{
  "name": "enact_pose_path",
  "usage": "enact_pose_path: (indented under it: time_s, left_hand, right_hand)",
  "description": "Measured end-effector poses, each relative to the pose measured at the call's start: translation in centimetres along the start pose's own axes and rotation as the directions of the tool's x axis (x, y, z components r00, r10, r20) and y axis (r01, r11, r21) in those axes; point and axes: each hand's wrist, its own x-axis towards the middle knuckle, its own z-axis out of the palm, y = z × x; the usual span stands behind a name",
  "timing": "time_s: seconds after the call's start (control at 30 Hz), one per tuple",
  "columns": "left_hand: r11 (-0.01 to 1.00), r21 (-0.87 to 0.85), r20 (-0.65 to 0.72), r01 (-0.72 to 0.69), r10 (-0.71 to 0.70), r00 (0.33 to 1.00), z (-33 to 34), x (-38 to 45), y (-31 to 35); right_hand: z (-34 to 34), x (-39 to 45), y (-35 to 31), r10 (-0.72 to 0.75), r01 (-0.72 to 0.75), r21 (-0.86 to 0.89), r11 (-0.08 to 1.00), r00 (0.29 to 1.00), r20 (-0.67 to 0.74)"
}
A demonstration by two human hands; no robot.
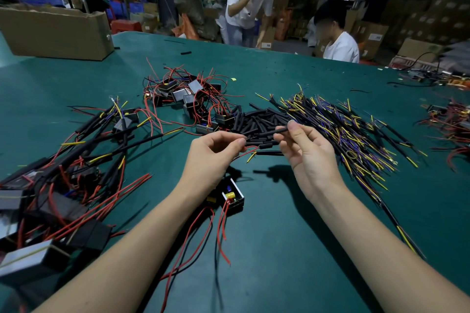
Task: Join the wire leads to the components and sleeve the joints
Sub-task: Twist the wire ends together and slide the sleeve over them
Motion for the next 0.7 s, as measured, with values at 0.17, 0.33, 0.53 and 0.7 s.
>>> enact_pose_path:
  time_s: [0.17, 0.33, 0.53, 0.7]
  left_hand:
    - [1.000, 0.013, -0.005, 0.008, -0.008, 1.000, 0.00, 0.00, -0.02]
    - [1.000, 0.007, -0.001, 0.012, -0.012, 1.000, 0.03, -0.04, -0.05]
    - [1.000, 0.012, 0.008, 0.005, -0.005, 1.000, 0.15, -0.07, 0.00]
    - [1.000, 0.011, -0.011, 0.008, -0.008, 1.000, 0.15, -0.03, 0.04]
  right_hand:
    - [-0.11, 0.00, -0.13, 0.018, -0.018, -0.008, 1.000, 1.000, -0.010]
    - [0.04, -0.02, 0.18, 0.010, -0.009, -0.028, 1.000, 1.000, 0.014]
    - [0.03, -0.05, 0.46, 0.014, -0.012, -0.051, 0.999, 0.999, 0.043]
    - [0.03, 0.08, -0.10, -0.005, 0.005, -0.016, 1.000, 1.000, -0.015]
